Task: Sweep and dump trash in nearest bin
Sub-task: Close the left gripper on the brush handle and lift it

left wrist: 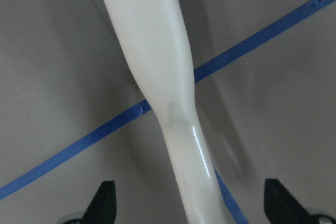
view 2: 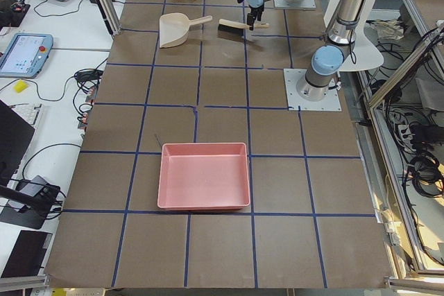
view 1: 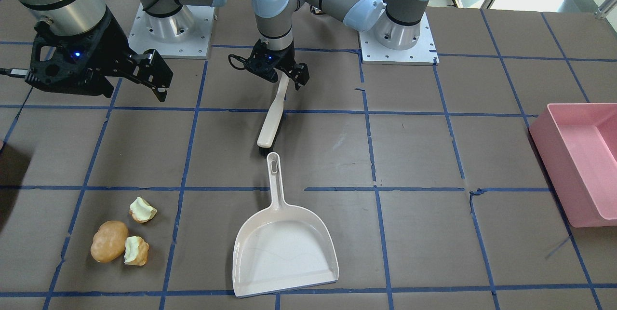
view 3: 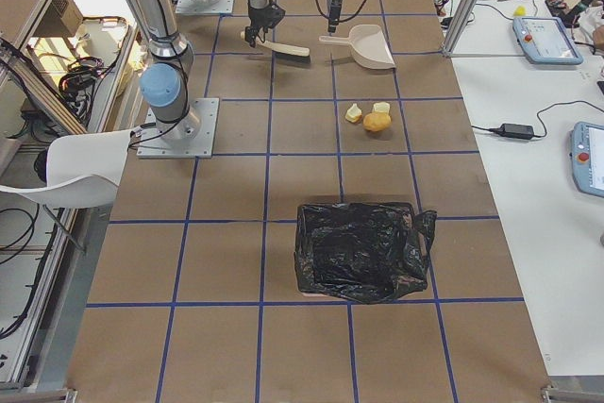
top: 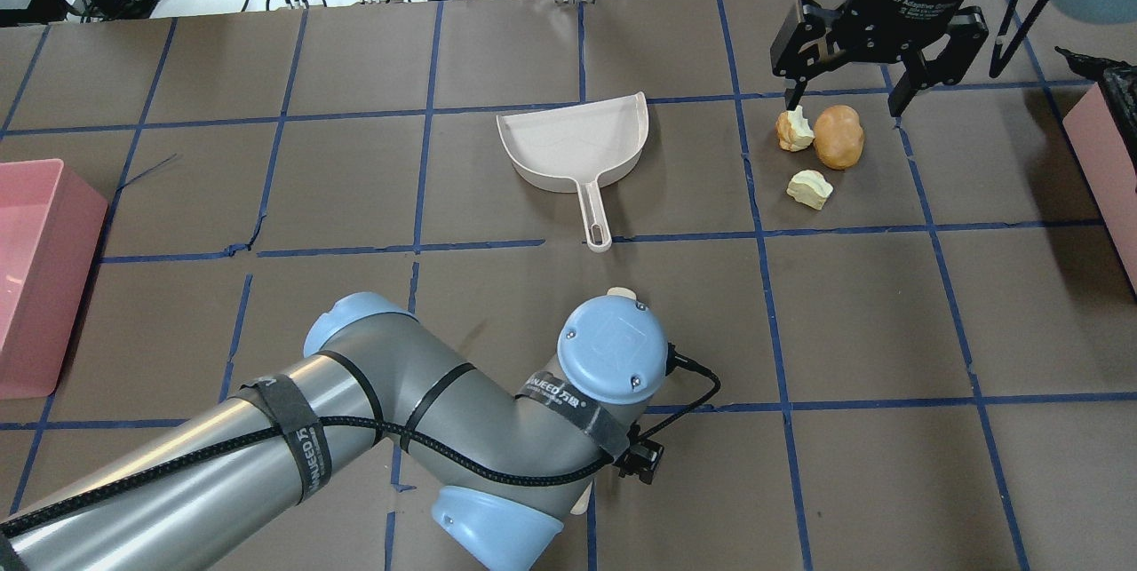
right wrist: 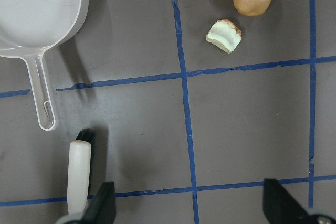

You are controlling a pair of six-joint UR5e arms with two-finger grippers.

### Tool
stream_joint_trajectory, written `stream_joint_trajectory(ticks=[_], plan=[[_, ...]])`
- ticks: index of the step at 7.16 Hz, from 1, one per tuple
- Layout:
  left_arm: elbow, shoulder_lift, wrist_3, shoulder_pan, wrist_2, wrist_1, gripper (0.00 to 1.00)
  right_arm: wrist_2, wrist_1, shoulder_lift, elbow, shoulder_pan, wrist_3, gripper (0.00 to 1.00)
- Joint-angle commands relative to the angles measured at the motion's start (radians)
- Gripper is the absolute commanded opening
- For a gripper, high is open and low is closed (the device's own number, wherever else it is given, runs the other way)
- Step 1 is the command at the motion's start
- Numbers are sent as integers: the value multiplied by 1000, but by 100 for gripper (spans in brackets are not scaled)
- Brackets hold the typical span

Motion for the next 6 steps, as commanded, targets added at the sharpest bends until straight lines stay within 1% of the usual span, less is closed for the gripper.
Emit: stream_joint_trajectory(ticks=[1, 2, 3, 5, 6], plan=[[-1, 3, -4, -9, 2, 0, 91, 0, 1, 0, 0, 0, 0, 100], [-1, 3, -4, -9, 2, -1, 91, 0, 1, -2, 0, 0, 0, 100], [-3, 3, -7, -9, 3, -1, 88, 0, 1, 0, 0, 0, 0, 100], [-3, 6, -4, -7, 3, -1, 60, 0, 1, -2, 0, 0, 0, 100], [-3, 7, -6, -7, 3, -3, 49, 0, 2, -2, 0, 0, 0, 100]])
